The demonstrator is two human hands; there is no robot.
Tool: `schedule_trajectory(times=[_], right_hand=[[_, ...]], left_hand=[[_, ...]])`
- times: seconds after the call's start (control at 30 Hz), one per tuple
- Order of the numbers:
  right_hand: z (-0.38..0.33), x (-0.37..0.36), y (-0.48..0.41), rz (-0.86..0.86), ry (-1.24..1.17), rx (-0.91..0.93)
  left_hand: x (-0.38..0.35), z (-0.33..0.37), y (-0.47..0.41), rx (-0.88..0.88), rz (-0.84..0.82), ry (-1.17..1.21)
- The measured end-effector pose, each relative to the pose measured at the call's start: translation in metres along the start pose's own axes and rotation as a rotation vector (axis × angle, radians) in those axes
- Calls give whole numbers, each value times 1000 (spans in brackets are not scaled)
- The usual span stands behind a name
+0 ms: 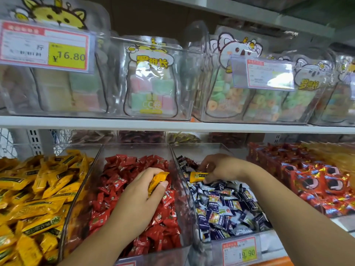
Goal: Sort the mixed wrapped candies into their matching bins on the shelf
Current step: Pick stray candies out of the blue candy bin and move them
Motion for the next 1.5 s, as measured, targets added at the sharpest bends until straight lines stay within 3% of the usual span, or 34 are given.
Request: schedule_trajectory(times=[0.13,0.23,0.33,0.5,0.6,0.73,0.87,1.03,1.33,1.5], right_hand=[[-5,16,19,259,-353,68],[-36,13,41,341,-608,201],[-73,-2,56,354,-524,291],[-92,-23,57,376,-394,331],[-85,-15,55,333,-514,353],[-37,15,22,447,-305,137],[-16,2,-18,182,-88,11],[-17,-32,-34,-12,-181,-17],[-3,-14,-16,185,-356,55],[0,5,4,197,-511,110]], left_hand=[[2,1,0,43,2,65],[4,2,-1,85,17,144],[8,3,-2,135,54,249],[13,-5,-7,147,120,226],[16,-7,-6,137,150,208],[14,-8,-3,162,116,127],[11,-5,-1,161,88,94],[13,-7,-3,178,90,79],[13,-2,-2,184,34,98],[13,-2,-2,165,51,61]])
Point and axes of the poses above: each hand's wrist, its own y-axis away from the middle knuckle, its own x-axis out of the back of the hand, z = x × y, the point moved 6 cm from there along -y, towards the middle knuckle
